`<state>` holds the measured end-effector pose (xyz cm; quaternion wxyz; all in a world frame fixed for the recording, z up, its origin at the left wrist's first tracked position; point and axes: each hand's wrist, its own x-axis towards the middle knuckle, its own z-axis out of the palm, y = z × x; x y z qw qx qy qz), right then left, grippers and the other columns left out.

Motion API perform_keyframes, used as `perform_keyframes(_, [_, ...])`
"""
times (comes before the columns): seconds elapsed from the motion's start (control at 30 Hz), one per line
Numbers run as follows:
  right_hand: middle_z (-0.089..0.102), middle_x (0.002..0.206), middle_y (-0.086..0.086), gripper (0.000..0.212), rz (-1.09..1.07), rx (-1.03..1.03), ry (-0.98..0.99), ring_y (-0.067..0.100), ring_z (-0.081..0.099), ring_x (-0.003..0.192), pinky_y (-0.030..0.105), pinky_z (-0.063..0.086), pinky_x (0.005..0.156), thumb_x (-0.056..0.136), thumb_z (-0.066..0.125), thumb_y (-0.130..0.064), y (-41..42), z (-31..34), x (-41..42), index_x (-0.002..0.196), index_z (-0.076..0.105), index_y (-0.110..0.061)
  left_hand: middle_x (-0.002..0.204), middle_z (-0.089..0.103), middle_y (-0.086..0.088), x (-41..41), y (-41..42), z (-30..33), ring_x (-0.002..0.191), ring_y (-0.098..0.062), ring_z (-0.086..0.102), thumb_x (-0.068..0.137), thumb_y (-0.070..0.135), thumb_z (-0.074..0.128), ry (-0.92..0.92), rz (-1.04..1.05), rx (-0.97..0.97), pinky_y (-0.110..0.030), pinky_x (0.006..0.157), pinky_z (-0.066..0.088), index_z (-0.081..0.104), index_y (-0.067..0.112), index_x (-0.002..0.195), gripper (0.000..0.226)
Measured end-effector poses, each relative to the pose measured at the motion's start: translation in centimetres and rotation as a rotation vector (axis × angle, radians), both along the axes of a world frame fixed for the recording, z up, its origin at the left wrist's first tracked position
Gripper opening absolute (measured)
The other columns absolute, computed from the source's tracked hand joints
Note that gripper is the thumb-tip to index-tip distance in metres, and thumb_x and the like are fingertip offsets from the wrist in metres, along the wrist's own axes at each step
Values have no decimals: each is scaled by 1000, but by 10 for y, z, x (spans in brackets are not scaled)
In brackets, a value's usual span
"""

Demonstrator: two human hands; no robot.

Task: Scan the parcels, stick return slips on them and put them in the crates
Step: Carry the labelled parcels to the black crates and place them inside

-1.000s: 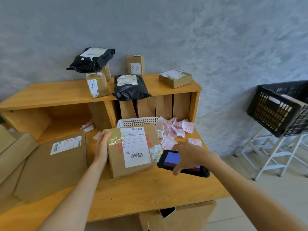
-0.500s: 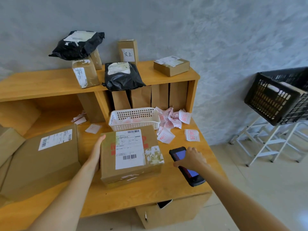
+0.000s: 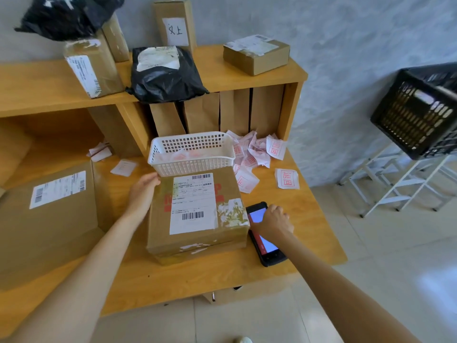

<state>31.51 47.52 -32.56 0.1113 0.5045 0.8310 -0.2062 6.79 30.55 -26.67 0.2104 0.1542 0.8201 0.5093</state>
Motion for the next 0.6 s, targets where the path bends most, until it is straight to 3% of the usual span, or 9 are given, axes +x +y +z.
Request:
perform_keyframes(0.07, [45, 135, 12, 89, -36, -35, 43, 31, 44, 126, 39, 43, 97, 83, 54, -69, 13, 0, 0, 137, 34, -2, 127, 61, -3, -2, 11, 5, 116, -16, 55, 96, 11, 51, 218, -56, -51, -23, 88, 41, 60, 11, 126, 31])
perform_keyframes(0.13, [50, 131, 11, 78, -118, -32, 118, 31, 49, 121, 41, 48, 94, 85, 57, -64, 29, 0, 0, 132, 40, -5, 124, 63, -1, 3, 28, 11, 110, -11, 55, 95, 13, 54, 399, -134, -128, -16, 77, 40, 65, 12, 121, 28])
perform_keyframes(0.2, [52, 129, 10, 62, -233, -8, 220, 31, 50, 118, 42, 50, 90, 90, 57, -51, 45, -1, -1, 131, 44, -7, 115, 65, 7, 12, 49, 16, 103, -7, 55, 95, 16, 55, 505, -235, -156, -18, 75, 41, 69, 14, 113, 23])
perform_keyframes(0.33, [50, 131, 12, 45, -438, -13, 445, 30, 51, 117, 43, 50, 91, 95, 56, -30, 78, -3, -5, 132, 47, -7, 85, 68, 13, 34, 89, 15, 77, -12, 63, 96, 27, 53, 543, -408, -194, -30, 68, 48, 71, 18, 90, 21])
perform_keyframes(0.43, [47, 135, 15, 45, -561, -38, 542, 31, 50, 121, 44, 47, 98, 95, 56, -20, 104, -9, -7, 136, 46, -5, 58, 57, 6, 38, 104, 3, 52, -12, 51, 97, 35, 48, 529, -426, -282, -29, 50, 37, 61, 17, 70, 34])
perform_keyframes(0.5, [46, 136, 16, 44, -593, -48, 554, 32, 49, 123, 43, 47, 99, 95, 54, -14, 118, -15, -10, 137, 44, -5, 52, 49, 5, 38, 107, -3, 48, -10, 44, 99, 39, 43, 603, -422, -358, -27, 47, 29, 50, 16, 62, 44])
perform_keyframes(0.6, [46, 138, 17, 45, -620, -55, 547, 33, 48, 125, 42, 46, 100, 94, 52, -8, 133, -20, -13, 138, 43, -5, 55, 51, 4, 37, 108, -7, 51, -13, 48, 102, 41, 35, 723, -442, -429, -28, 48, 31, 47, 16, 61, 49])
